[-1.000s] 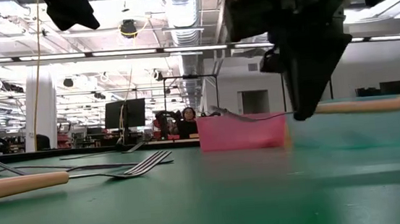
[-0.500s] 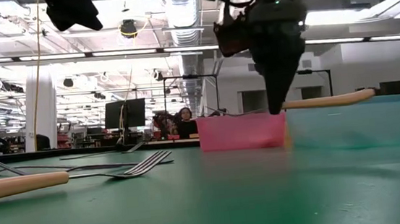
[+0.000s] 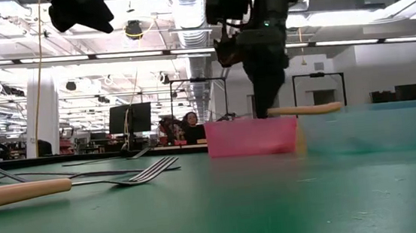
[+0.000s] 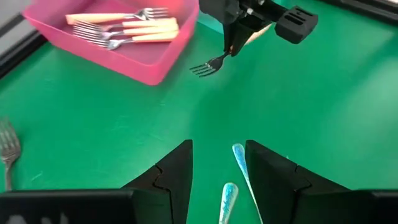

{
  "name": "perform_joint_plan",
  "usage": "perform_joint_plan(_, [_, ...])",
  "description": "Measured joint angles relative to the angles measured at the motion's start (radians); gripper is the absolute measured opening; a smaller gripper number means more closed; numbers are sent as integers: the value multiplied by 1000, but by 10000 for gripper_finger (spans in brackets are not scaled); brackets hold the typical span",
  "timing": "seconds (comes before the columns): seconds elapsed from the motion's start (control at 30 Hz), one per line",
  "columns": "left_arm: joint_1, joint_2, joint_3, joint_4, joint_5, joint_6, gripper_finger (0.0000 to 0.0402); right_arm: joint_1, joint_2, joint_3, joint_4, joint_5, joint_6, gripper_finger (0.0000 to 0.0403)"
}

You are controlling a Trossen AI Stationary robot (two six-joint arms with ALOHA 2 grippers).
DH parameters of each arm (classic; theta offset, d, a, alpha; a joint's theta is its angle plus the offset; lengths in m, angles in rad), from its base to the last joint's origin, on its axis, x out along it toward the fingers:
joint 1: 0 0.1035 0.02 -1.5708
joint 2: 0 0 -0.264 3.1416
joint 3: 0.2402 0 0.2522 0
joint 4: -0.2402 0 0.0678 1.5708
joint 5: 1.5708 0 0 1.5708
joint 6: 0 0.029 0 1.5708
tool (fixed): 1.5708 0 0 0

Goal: Sort silverware by color (type)
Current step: Put the yellow fork into the pink bin

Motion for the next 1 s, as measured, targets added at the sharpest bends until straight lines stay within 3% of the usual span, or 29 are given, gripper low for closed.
perform_joint_plan(0.53, [0, 0, 0, 0, -65, -51, 130, -70, -2, 206, -29, 1, -61, 48])
perform_joint_plan(1.0, [0, 0, 0, -1, -153, -92, 130, -262, 5, 216, 54, 17, -79, 48])
